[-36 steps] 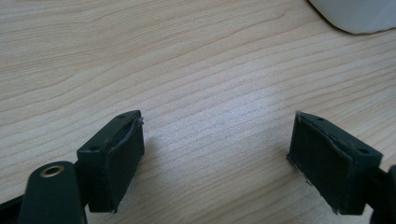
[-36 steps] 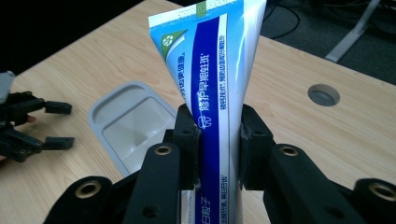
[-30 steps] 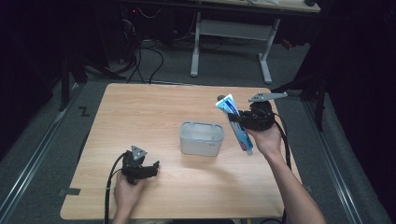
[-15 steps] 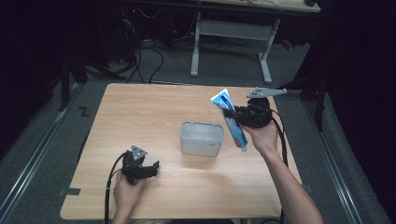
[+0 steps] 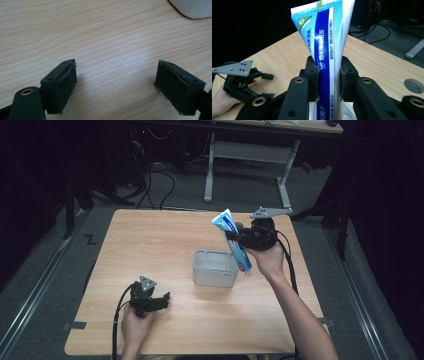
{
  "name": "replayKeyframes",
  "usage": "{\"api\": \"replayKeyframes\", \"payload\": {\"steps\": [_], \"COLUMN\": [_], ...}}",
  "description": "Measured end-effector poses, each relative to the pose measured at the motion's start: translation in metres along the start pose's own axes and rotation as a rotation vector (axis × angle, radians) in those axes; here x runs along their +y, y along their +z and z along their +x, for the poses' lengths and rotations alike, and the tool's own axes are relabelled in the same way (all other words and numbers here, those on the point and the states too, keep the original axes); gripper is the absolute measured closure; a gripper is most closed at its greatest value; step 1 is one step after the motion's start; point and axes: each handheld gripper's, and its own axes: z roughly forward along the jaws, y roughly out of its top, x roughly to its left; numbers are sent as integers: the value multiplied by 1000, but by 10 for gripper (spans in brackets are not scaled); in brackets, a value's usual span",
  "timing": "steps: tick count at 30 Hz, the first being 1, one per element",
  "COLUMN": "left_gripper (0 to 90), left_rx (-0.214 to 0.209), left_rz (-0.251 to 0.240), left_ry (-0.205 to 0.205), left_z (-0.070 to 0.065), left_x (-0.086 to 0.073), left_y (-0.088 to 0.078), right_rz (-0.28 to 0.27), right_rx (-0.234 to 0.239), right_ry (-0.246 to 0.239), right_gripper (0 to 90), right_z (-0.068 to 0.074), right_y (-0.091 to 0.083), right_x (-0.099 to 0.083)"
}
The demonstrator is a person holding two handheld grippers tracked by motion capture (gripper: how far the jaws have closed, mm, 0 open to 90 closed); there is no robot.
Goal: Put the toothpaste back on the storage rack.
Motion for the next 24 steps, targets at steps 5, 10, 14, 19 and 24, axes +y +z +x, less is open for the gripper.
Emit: {"api": "replayKeyframes", "payload": {"steps": [5,10,14,19,24], "left_gripper": [179,179,179,179,179], "left_rx": [-1,-1,-1,0,-1], "left_rz": [0,1,0,-1,0], "left_ry": [1,2,1,0,1], "left_z": [0,0,0,0,0], "left_x": [0,0,0,0,0], "left_y": [0,0,0,0,0], "right_rz": [-6,11,12,-23,-15], "right_rx": [-7,-1,6,27,26], "right_ry": [9,17,19,37,30], "right_gripper": [730,729,728,727,727], "right_z": [1,1,2,1,2], "right_y": [7,19,23,25,29], "right_x": [2,2,5,12,15]}}
